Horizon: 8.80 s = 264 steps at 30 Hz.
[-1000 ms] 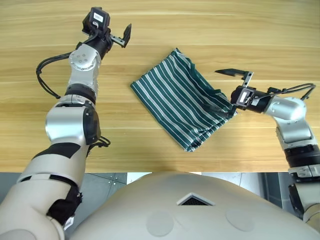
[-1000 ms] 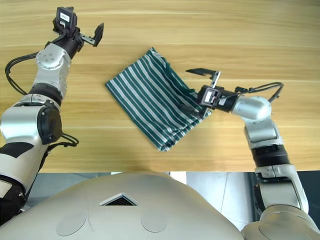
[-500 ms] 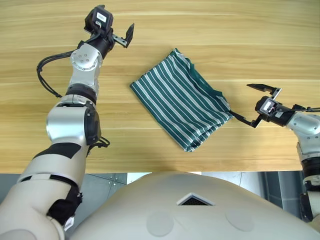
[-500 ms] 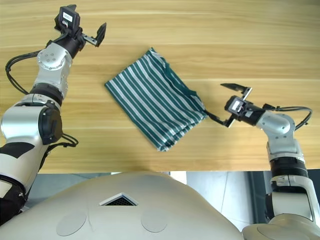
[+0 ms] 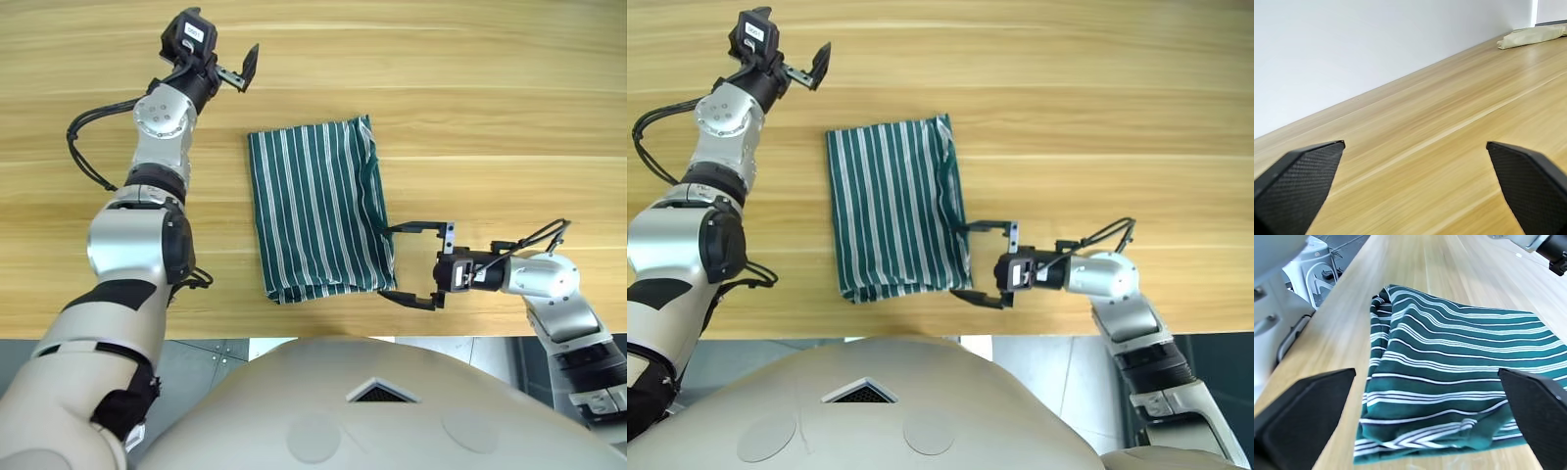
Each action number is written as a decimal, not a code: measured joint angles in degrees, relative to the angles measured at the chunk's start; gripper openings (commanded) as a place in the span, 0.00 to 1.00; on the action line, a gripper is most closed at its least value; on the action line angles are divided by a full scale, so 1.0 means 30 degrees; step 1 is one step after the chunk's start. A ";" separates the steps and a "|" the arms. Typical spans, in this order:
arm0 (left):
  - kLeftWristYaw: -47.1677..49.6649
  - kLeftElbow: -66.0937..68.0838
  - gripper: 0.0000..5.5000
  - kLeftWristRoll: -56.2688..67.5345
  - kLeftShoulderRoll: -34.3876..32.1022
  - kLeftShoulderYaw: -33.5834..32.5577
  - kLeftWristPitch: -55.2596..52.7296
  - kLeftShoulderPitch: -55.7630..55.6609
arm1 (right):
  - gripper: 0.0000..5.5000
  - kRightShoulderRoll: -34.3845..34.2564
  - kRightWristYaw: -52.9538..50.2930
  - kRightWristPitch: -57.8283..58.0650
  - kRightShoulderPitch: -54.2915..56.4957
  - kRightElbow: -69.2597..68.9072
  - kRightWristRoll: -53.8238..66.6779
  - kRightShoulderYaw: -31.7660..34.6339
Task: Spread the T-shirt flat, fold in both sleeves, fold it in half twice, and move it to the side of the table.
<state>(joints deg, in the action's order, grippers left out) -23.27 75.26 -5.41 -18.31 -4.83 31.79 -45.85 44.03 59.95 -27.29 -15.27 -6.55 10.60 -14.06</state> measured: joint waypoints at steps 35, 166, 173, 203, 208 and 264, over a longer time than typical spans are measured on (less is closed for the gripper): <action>-1.2348 -2.4354 0.98 -0.1103 -1.0821 0.6798 0.5679 1.8433 | 0.98 0.2857 -0.0400 0.1780 0.1168 -0.2237 -0.5418 -0.0724; -1.0264 -0.4373 0.13 0.3701 -0.0660 0.4836 -0.0750 0.6110 | 0.01 -0.5276 -0.7346 0.0601 1.0347 1.2636 -0.7997 -0.1536; -0.8994 -0.2552 0.35 0.2721 0.0015 0.4480 -0.2027 0.4482 | 0.10 -0.6070 -0.7384 -0.0317 1.1154 1.5233 -0.6999 -0.1301; -0.7238 -0.1230 0.76 0.4807 0.1795 -0.1497 -0.3577 -0.0282 | 0.87 -1.0130 -0.1861 0.1369 1.5239 2.1374 0.2676 0.7979; -1.6888 -0.4654 0.60 0.7716 0.1958 -0.1813 0.0870 0.2904 | 0.71 -1.0889 0.0297 0.0241 1.3966 1.7656 0.3046 0.7369; 0.2036 -0.5078 0.00 -1.0004 -0.3866 1.2509 0.7114 0.4037 | 0.01 -0.9493 -1.3770 -0.1149 1.7719 2.6077 -1.1134 -0.1551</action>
<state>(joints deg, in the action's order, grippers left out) -17.16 60.03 -35.42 -29.91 32.70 53.13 -33.74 15.55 18.63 -30.74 37.88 71.68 -22.80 -18.72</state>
